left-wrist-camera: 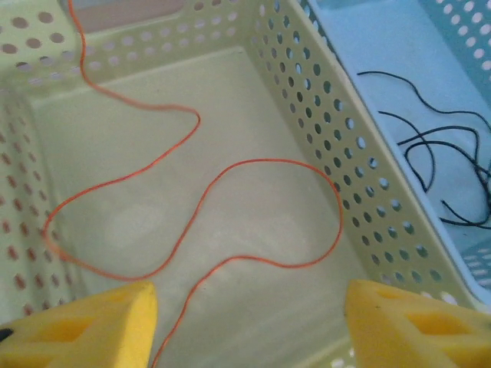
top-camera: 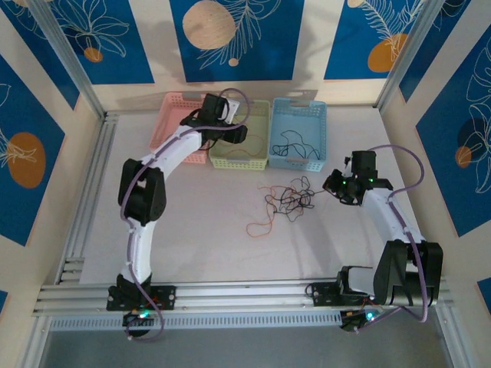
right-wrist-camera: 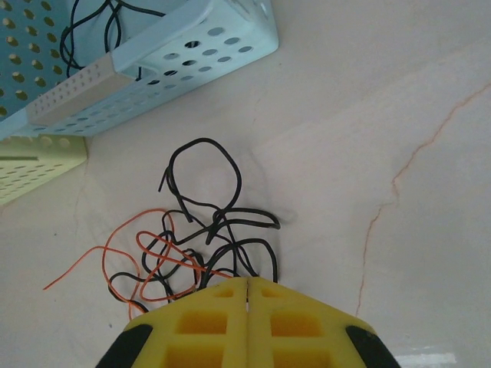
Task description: Untangle the cables
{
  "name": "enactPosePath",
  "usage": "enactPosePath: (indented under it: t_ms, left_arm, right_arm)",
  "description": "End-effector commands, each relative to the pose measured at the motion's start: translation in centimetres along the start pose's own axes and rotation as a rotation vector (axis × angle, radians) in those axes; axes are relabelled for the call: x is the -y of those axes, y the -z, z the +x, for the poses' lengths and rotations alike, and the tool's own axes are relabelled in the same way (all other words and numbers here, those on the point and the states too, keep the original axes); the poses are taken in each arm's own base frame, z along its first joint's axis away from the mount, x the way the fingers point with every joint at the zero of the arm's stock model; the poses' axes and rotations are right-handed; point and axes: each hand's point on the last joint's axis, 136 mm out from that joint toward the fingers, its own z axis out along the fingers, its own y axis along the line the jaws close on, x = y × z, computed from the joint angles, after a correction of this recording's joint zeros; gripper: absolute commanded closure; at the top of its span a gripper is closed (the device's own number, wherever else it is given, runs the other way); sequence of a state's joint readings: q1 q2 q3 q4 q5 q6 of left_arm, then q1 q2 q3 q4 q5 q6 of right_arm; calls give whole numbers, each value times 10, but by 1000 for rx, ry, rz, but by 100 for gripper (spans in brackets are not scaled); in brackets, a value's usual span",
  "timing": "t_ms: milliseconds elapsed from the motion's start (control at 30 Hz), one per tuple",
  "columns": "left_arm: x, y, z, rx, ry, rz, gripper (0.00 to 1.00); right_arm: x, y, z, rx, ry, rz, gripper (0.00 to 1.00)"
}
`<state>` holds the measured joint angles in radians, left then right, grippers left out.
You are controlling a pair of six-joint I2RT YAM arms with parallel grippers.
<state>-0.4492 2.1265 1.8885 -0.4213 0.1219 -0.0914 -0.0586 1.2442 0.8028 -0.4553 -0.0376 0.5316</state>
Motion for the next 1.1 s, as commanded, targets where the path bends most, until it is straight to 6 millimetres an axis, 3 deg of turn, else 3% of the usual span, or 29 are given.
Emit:
enactPosePath:
  t_ms: [0,133,267,433,567,700,800,1000,1067]
  left_arm:
    - [10,71,-28,74,-17,5,27]
    - [23,118,-13,94,14,44,19]
    - [47,140,34,48,93,172,19]
    - [92,146,116,-23,212,377,23]
    - [141,148,182,-136,190,463,25]
    - [168,161,214,-166,148,463,23]
    - [165,165,230,-193,53,366,23]
    - [103,167,237,-197,120,47,21]
    - [95,161,240,-212,165,27,19]
  right_arm:
    - [-21,9,2,7,50,-76,100]
    - [-41,15,9,-18,92,-132,100]
    - [-60,19,21,-51,154,-173,100]
    - [-76,17,49,-136,215,-222,100]
    - [-101,10,86,-240,325,-276,100]
    - [-111,0,119,-312,395,-264,100]
    - [-110,-8,133,-343,407,-264,100]
    - [-103,-16,141,-349,423,-233,100]
    - [-101,-18,141,-347,423,-228,100]
